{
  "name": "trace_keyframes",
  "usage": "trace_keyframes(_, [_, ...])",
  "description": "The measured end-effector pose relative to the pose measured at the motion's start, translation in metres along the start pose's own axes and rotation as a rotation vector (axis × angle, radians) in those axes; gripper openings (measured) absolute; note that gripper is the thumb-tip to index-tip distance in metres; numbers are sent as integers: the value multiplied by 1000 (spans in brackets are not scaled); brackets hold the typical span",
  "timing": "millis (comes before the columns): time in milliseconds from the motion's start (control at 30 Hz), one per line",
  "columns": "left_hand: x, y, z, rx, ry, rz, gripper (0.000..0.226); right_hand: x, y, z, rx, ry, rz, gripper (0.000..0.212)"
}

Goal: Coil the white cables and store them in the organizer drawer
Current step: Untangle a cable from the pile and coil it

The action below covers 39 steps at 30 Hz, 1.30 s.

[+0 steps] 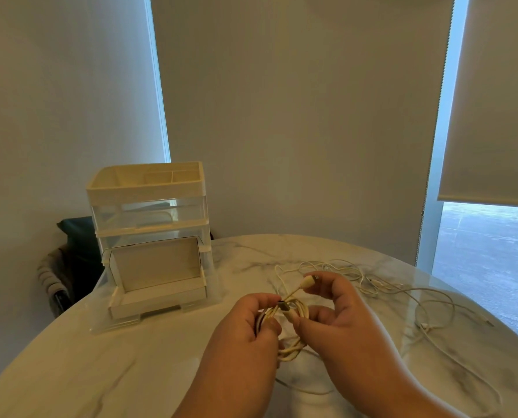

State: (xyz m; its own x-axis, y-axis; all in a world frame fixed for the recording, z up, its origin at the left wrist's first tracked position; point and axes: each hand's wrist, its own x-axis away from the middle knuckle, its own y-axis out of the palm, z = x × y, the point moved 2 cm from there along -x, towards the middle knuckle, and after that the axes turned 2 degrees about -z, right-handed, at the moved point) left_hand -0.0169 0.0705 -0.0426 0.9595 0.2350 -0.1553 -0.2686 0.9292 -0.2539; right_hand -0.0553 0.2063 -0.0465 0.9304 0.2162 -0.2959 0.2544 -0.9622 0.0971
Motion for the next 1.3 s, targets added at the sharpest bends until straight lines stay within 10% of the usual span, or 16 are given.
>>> trace_keyframes(333, [6,-8,11,-75,79,-17,8,-1,3,2,-130,39,-22,44])
trace_keyframes(500, [4,-6,8,-116,102,-44,38,0,4,0,-146,46,-39,42])
trace_keyframes(833, [2,-5,4,-164,95,77,20,4,8,1,165,82,-34,44])
trace_keyframes(1300, [-2,-7,4,133,-95,20,24,3,4,-1,91,87,18,33])
